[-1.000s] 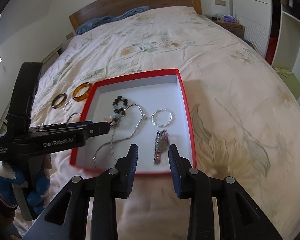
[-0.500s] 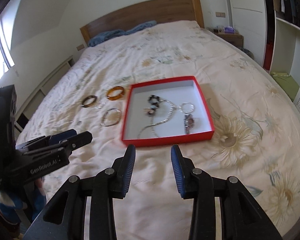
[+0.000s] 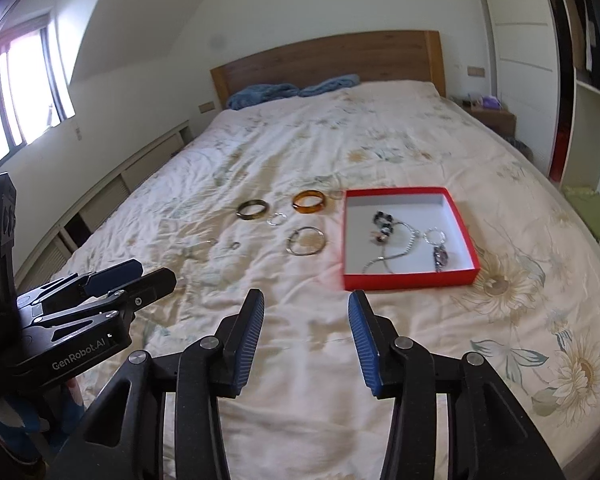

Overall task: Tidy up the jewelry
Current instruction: 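Withdraw both tools from the box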

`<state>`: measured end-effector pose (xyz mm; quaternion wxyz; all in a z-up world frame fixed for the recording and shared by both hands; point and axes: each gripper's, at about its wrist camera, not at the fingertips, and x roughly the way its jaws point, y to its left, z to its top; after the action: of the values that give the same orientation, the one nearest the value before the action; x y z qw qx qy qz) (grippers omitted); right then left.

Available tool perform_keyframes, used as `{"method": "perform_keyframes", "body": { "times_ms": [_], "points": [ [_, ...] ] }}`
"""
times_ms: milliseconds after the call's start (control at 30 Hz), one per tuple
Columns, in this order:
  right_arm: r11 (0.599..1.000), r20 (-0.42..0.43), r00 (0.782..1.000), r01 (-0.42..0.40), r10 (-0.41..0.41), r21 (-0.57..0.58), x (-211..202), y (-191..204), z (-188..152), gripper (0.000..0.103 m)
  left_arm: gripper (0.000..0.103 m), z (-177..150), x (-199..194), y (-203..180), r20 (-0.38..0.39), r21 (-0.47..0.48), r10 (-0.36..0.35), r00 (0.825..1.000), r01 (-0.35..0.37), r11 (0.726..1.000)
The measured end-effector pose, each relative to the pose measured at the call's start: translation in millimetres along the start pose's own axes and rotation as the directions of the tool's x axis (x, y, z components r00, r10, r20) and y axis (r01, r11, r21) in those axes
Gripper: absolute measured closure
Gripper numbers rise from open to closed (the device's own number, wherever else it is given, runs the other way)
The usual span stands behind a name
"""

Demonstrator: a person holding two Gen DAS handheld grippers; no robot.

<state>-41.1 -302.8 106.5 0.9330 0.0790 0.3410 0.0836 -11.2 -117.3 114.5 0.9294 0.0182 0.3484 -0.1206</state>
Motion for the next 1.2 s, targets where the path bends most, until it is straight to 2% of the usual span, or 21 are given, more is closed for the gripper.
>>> {"method": "perform_keyframes", "body": {
  "times_ms": [300, 567, 1000, 1200],
  "points": [
    [0.998, 0.033, 0.999, -0.004, 0.006, -0.058, -25.7, 49.5, -12.0, 0.053, 0.055, -17.7, -53.5, 31.0, 0.096, -0.037, 0.064, 0.993, -0.061, 0.997],
    [0.995, 0.077, 0.997, -0.011, 0.018, -0.097, -42.4, 74.4, -15.0, 0.053, 0.055, -28.2, -80.1, 50.3, 0.129, -0.058, 0.115, 0.985, -0.109, 0.992],
    [0.993, 0.094, 0.995, -0.022, 0.034, -0.118, -47.8, 86.5, -17.6, 0.053, 0.055, -34.5, -85.5, 54.8, 0.128, -0.051, 0.139, 0.982, -0.133, 0.990],
    [0.994, 0.071, 0.997, -0.027, 0.034, -0.111, -35.3, 82.2, -19.6, 0.053, 0.055, -38.2, -70.6, 65.3, 0.091, -0.069, 0.147, 0.985, -0.141, 0.988]
  ]
}}
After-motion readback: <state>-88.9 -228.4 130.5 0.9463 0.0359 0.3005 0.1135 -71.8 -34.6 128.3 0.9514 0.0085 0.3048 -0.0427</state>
